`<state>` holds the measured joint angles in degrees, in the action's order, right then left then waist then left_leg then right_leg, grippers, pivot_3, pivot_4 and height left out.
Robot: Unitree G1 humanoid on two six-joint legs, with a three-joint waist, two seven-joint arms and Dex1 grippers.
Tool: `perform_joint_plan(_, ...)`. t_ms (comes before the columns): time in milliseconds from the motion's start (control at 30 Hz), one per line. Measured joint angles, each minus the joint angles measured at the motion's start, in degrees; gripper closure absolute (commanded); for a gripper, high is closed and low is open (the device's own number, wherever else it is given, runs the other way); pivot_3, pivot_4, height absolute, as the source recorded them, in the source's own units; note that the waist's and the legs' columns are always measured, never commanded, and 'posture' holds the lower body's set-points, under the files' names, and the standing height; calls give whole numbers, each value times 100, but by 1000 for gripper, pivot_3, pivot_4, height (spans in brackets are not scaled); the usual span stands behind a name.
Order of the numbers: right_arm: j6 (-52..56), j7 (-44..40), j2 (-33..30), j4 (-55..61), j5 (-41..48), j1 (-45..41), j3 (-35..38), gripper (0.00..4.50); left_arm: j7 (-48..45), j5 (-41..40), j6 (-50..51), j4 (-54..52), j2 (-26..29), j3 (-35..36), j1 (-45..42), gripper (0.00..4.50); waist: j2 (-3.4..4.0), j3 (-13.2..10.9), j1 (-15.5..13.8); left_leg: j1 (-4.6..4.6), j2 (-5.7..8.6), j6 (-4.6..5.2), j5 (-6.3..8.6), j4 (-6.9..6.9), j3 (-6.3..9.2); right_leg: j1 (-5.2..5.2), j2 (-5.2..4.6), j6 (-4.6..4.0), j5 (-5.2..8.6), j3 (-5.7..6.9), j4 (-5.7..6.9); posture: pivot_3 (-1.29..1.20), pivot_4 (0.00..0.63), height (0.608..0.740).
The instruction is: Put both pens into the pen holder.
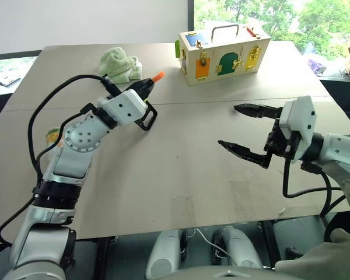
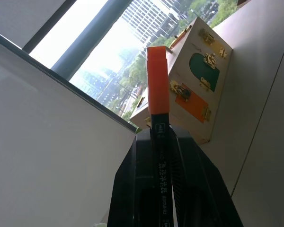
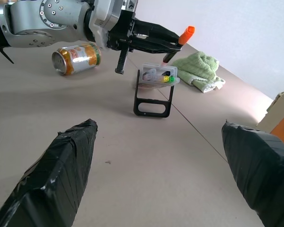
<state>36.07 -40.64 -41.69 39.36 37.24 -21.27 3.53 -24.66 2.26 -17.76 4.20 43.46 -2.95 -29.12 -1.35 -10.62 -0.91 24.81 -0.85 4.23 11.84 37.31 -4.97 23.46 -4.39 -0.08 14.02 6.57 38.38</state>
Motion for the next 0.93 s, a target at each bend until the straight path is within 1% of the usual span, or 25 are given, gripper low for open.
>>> perform_joint_plan(133, 0, 5, -5, -11, 15, -18, 0, 0, -59, -20, -55, 144, -76, 124, 79, 4477, 0, 0, 5, -3, 0, 1, 0, 0, 0, -1, 0, 1, 0, 0, 2, 0, 150, 740)
perform_joint_plan(267, -1, 0, -31, -46, 17, -26, 0, 0, -75, -39, 48, 299, -114, 316, 299, 2838, 0, 0, 9, -2, -2, 0, 0, 0, 0, 0, 1, 0, 0, 1, 2, 0, 150, 740)
perform_joint_plan(300, -3, -2, -40, -68, 17, -30, 0, 0, -76, -62, 117, 316, -115, 407, 376, 2141, 0, 0, 8, -2, -2, 0, 0, 0, 0, -1, 1, 0, 0, 1, 2, 0, 150, 740)
perform_joint_plan(333, -3, -3, -41, -73, 16, -30, 0, 0, -75, -70, 131, 320, -116, 442, 401, 1837, 0, 0, 8, -2, -2, 0, 0, 0, 0, 0, 1, 0, 0, 1, 2, 0, 150, 740)
perform_joint_plan(367, -6, -9, -43, -84, 15, -32, 0, 0, -49, -68, 163, 316, -117, 522, 468, 1262, 0, 0, 8, -2, -2, 0, 0, 1, 0, -1, 1, 1, 0, 0, 2, 0, 150, 740)
perform_joint_plan(400, -9, -16, -46, -109, 13, -33, 0, 0, -7, -51, 202, 304, -126, 588, 509, 812, 0, 0, 7, -2, -1, 1, 0, 1, 0, -1, 1, 1, 0, 0, 2, 0, 150, 740)
perform_joint_plan(433, -9, -20, -46, -124, 12, -35, -1, 0, 27, -33, 229, 280, -147, 646, 534, 210, 0, 0, 5, -1, -2, 1, 0, 1, 0, -1, 1, 1, 0, 1, 2, 0, 150, 740)
perform_joint_plan(467, -10, -24, -48, -131, 9, -36, -1, 0, 78, -31, 247, 221, -171, 724, 576, 93, 0, 0, 2, -2, -2, 1, 1, 1, 1, -1, 0, 1, 0, 1, 2, 0, 150, 740)
perform_joint_plan(500, -12, -33, -53, -135, 4, -38, -2, 0, 50, -150, 340, 32, -218, 808, 645, 93, 0, 0, -1, 0, -2, 1, 1, 1, 1, -1, -1, 1, 0, 0, 2, 0, 150, 740)
perform_joint_plan(567, -16, -41, -66, -156, -8, -40, -5, 0, -152, -612, 571, -498, -342, 881, 791, 93, 0, 0, -2, 0, -1, 1, 1, 2, 2, -1, -4, 0, 0, 2, 1, 0, 150, 740)
perform_joint_plan(600, -23, -51, -80, -157, -21, -34, -6, 0, -280, -1051, 919, -948, -391, 945, 973, 93, 0, 0, 5, 0, -1, 1, 1, 2, 1, -1, -4, 0, 0, 0, 0, 0, 150, 740)
perform_joint_plan(633, -42, -63, -129, -167, -58, 2, -8, 0, -379, -1656, 1521, -1562, -461, 971, 1245, 93, 0, 0, 14, -2, -1, 1, 2, 2, 0, -2, -6, 0, 0, -3, -1, 0, 150, 740)
perform_joint_plan(733, -74, -74, -233, -178, -180, 200, -8, 0, -408, -2977, 2830, -2642, -466, 1014, 1898, 93, 0, 0, 39, -7, -3, 0, 1, 0, 2, -4, -6, 0, 1, -4, -1, 0, 150, 740)
perform_joint_plan(767, -82, -66, -266, -196, -259, 373, -3, 0, -359, -3640, 3524, -3127, -423, 1147, 2358, 93, 1, 1, 46, -7, -5, 0, 1, -1, 3, -3, -3, 1, 2, -4, 1, 0, 150, 740)
perform_joint_plan(867, -139, -74, -453, -220, -470, 978, 176, 0, -218, -4302, 4589, -3703, -219, 1423, 3339, 93, 3, 0, 14, -8, -7, -1, 1, -1, 3, -4, 2, 21, 15, -2, 3, 0, 150, 740)
perform_joint_plan(933, -164, -107, -603, -231, -639, 1418, 346, 0, -103, -4422, 4936, -3846, -206, 1715, 3827, 93, 3, 0, -10, -8, -7, 0, 2, 2, 7, -9, 2, 23, 16, 1, 0, 0, 150, 740)
